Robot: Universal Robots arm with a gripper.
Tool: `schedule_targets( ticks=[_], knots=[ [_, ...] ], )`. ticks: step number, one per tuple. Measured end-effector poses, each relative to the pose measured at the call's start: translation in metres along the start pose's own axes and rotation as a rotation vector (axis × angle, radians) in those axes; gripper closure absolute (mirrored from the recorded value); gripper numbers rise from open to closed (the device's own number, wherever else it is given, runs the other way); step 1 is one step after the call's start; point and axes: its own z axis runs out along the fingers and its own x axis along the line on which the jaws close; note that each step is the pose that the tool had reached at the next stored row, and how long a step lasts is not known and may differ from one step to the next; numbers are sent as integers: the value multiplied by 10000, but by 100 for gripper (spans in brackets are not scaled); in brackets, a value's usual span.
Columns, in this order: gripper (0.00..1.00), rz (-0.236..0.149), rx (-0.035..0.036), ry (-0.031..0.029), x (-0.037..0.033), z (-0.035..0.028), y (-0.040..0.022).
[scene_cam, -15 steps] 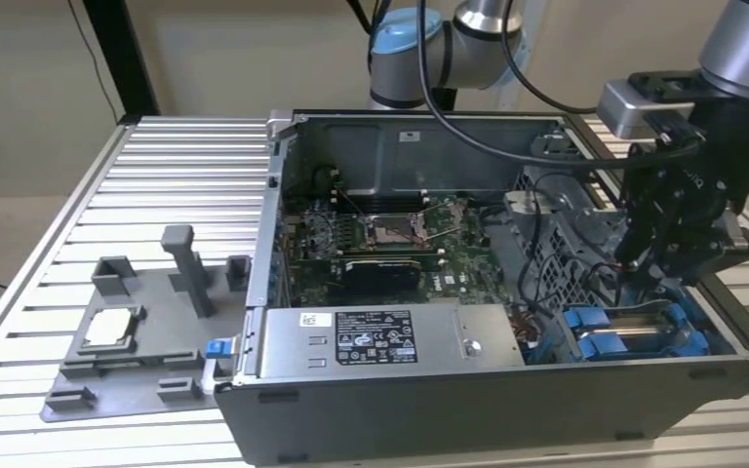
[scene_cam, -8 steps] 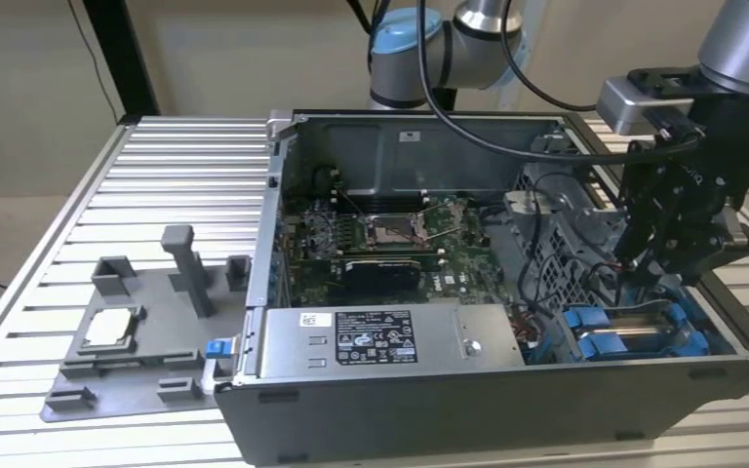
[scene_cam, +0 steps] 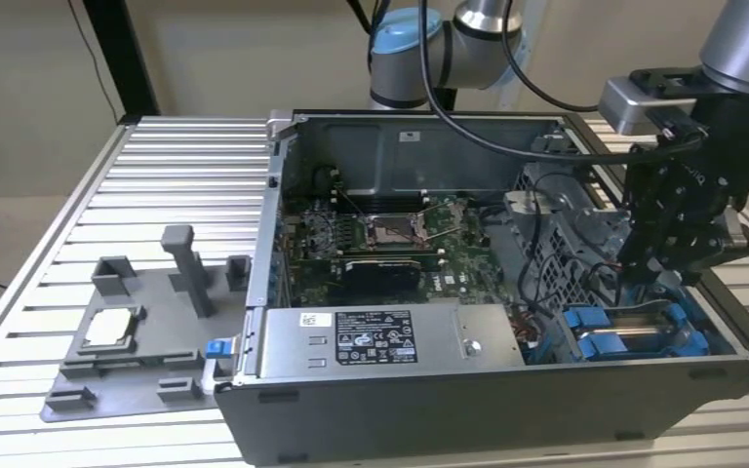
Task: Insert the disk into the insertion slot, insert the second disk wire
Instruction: 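Insert the second disk wire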
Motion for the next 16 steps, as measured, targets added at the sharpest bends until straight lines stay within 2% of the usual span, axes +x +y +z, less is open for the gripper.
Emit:
schedule_targets(
  ticks=[5, 6, 16],
  knots=[
    [0, -1, 0, 22, 0, 5, -2],
    [100, -1, 0, 23, 0, 5, -2],
    [100, -1, -1, 21, 0, 6, -2]
  ],
)
